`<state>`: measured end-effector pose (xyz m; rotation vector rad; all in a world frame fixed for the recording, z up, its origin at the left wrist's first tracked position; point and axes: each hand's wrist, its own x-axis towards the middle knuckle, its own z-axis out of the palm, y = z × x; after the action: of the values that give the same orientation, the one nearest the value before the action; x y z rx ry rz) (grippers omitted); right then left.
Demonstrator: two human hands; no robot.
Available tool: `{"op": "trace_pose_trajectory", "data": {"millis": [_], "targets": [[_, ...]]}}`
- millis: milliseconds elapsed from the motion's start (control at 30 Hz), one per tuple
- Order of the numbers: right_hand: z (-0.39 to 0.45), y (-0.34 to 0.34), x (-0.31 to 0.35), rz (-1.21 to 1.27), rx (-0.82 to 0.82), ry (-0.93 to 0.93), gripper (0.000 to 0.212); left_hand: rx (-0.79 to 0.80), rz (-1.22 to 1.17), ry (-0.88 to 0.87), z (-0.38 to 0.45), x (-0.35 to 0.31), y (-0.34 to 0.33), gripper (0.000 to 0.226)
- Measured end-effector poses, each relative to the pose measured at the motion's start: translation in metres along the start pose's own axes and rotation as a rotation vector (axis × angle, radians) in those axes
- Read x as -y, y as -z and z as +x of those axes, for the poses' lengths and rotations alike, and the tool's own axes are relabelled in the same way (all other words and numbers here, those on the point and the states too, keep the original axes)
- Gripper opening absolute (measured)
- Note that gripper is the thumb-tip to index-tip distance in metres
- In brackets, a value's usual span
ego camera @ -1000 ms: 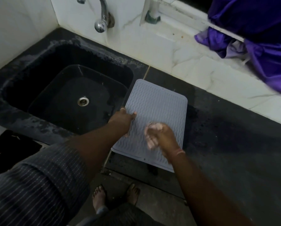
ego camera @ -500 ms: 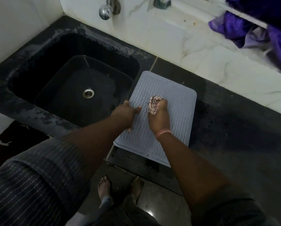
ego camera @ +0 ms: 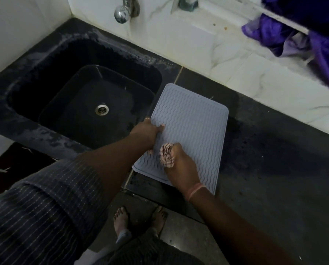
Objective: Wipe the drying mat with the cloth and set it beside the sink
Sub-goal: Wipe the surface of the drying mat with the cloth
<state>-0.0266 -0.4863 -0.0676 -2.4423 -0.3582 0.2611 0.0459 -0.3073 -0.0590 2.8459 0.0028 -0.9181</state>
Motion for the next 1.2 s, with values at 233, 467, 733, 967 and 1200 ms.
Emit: {"op": "trace_pose_trajectory", "data": {"millis": [233, 467, 733, 967, 1200], "targets": [[0.011, 0.030, 0.004, 0.240, 0.257, -0.212, 0.038, -0.072, -0.095, -0.023, -0.018, 0.003, 0.001, 0.102], [0.098, 0.055, 0.011, 0.339, -0.082, -0.203, 0.058, -0.397, -0.120, 0.022, -0.066, -0.004, -0.047, 0.058], [0.081, 0.013, 0.002, -0.034, -0.009, -0.034, 0.060, -0.301, 0.057, 0.130, -0.068, -0.015, -0.063, 0.086], [0.009, 0.007, 0.001, 0.080, 0.118, 0.055, 0.047, -0.347, 0.006, 0.195, -0.069, -0.023, -0.060, 0.050], [0.019, 0.025, -0.009, 0.536, 0.228, -0.166, 0.048, -0.297, -0.123, 0.151, -0.078, -0.012, -0.065, 0.081]]}}
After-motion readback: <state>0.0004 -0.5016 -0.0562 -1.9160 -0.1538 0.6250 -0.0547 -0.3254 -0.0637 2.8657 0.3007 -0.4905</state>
